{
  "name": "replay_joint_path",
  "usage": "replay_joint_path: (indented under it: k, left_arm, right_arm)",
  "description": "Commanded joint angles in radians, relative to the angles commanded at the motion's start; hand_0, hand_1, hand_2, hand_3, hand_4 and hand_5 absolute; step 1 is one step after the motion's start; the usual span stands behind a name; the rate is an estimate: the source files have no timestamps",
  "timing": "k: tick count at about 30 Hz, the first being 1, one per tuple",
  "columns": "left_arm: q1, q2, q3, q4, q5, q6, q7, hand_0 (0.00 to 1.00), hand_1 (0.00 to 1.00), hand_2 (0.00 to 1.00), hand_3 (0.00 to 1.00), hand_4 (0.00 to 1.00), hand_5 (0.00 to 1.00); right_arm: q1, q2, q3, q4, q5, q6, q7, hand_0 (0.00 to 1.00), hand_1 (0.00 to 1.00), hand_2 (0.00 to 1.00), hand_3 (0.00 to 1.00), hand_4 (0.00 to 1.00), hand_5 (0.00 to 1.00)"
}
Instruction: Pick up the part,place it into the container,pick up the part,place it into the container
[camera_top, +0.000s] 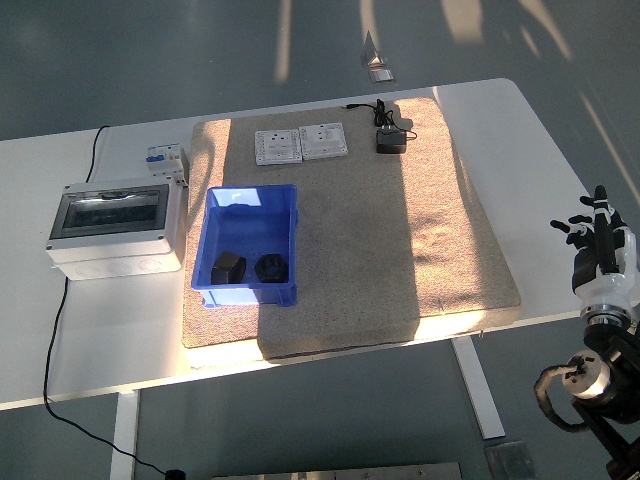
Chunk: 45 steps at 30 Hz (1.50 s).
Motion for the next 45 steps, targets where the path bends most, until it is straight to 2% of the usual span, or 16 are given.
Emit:
replay_joint_path:
  k: [29, 33, 38, 39, 44, 45]
  left_arm:
    - [0.001, -0.005, -0.007, 0.0, 0.007, 0.0, 0.002, 0.696, 0.672, 0.691, 0.756, 0.777, 0.839]
    - [0.003, -0.005, -0.009, 0.0, 0.007, 0.0, -0.003, 0.696, 0.671, 0.69, 0.756, 0.778, 0.839]
    - [-0.001, -0.006, 0.001, 0.0, -0.006, 0.001, -0.015, 0.696, 0.671, 0.69, 0.756, 0.778, 0.839]
    - [-0.001, -0.006, 0.003, 0.0, -0.009, 0.001, -0.016, 0.695, 0.674, 0.698, 0.756, 0.778, 0.839]
    - [-0.004, -0.003, 0.01, 0.0, -0.031, 0.007, -0.026, 0.695, 0.674, 0.698, 0.756, 0.778, 0.839]
    - [-0.004, -0.003, 0.011, 0.0, -0.034, 0.008, -0.028, 0.694, 0.672, 0.701, 0.756, 0.778, 0.836]
  right_arm:
    - [-0.003, -0.003, 0.011, 0.015, -0.018, 0.004, 0.0, 0.412, 0.135, 0.24, 0.391, 0.63, 0.483]
    - [-0.004, -0.002, 0.006, 0.013, -0.072, 0.022, -0.01, 0.411, 0.134, 0.237, 0.388, 0.632, 0.475]
    - [-0.003, 0.0, -0.001, 0.022, -0.169, 0.049, -0.073, 0.411, 0.134, 0.237, 0.388, 0.632, 0.475]
    - [-0.003, 0.0, -0.002, 0.024, -0.181, 0.051, -0.081, 0.457, 0.158, 0.259, 0.409, 0.872, 0.375]
    - [-0.001, 0.001, -0.005, 0.037, -0.242, 0.059, -0.123, 0.457, 0.158, 0.259, 0.409, 0.872, 0.375]
    - [-0.001, 0.0, -0.004, 0.041, -0.264, 0.059, -0.144, 0.479, 0.178, 0.286, 0.425, 0.937, 0.35]
